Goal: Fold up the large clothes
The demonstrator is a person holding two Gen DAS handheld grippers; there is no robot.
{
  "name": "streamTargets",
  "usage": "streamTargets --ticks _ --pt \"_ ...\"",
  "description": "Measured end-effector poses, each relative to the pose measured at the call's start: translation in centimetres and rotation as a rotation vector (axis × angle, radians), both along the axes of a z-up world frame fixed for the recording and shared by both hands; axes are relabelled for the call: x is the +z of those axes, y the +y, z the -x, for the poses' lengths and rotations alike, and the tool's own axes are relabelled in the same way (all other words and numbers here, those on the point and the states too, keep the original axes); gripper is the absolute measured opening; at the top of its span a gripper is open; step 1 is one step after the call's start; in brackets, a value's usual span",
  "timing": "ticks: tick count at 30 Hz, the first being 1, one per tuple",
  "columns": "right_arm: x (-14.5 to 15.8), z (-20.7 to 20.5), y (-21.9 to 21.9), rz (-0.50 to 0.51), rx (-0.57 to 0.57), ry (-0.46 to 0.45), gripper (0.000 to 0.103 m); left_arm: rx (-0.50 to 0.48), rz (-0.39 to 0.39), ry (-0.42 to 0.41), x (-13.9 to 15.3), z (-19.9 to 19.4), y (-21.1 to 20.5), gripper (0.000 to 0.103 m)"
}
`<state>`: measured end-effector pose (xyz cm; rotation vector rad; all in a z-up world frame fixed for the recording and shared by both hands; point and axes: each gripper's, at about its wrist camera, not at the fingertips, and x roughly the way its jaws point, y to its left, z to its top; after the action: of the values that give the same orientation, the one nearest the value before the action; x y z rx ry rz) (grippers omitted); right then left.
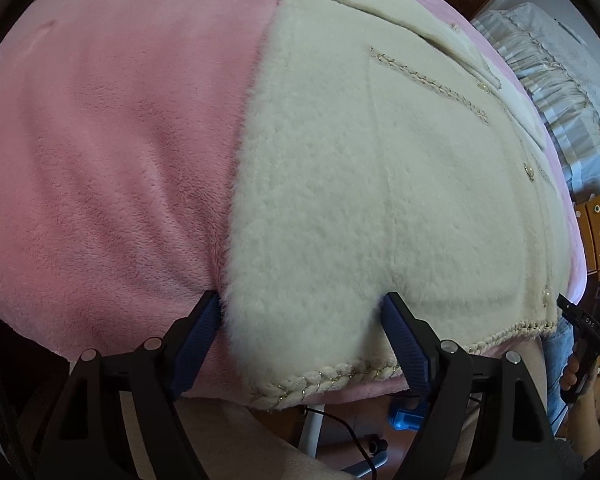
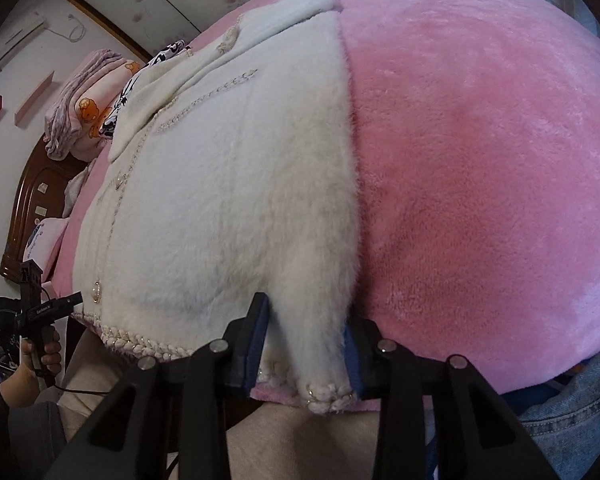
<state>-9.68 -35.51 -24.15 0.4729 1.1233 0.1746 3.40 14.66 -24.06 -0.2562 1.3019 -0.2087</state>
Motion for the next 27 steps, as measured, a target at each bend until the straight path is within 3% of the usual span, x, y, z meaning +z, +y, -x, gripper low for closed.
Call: streamTargets --ticks 2,3,4,5,7,11,15,18,21,27 --pt "0.5 -0.3 0.6 0.04 0.022 0.013 0.03 -0.02 -0.029 0.008 0.4 0.0 -1.4 0.046" --pt "0.8 -0.3 1.0 0.053 0.037 0.015 0.02 -0.038 -0.038 0.016 0.8 -0.1 -1.9 0.037" --pt "1.3 -0.4 1.6 0.072 0.057 0.014 0.013 -0.052 -0.049 0.023 1.2 -0.5 -2.6 0.02" --pt "1.8 -0.6 2.1 0.105 0.075 0.012 0.012 -0.062 -0.05 0.029 1.5 -0.5 -2.9 0.015" --pt "2.7 -0.8 2.9 0.141 0.111 0.002 0.011 -0.055 -0.028 0.043 2.2 -0.4 -3.2 0.012" --pt "4.7 -1.7 3.8 0.121 0.147 -0.03 0.01 -0.011 0.238 0.039 4.4 -1.2 -3.4 0.009" --pt "7.8 -3.2 3.2 0.013 0.125 -0.102 0.01 0.049 0.421 -0.038 7.6 -3.3 -4.4 0.009" --pt "11.4 -5.4 2.0 -0.107 0.074 -0.209 0.01 0.128 0.526 -0.113 10.0 -6.4 -4.3 0.009" --pt "14.6 -8.5 0.0 -0.171 0.003 -0.294 0.009 0.209 0.568 -0.17 11.7 -10.8 -3.5 0.009" --pt "16.5 -20.0 -2.5 -0.165 -0.16 -0.316 0.008 0.329 0.509 -0.252 13.4 -22.4 -1.7 0.01"
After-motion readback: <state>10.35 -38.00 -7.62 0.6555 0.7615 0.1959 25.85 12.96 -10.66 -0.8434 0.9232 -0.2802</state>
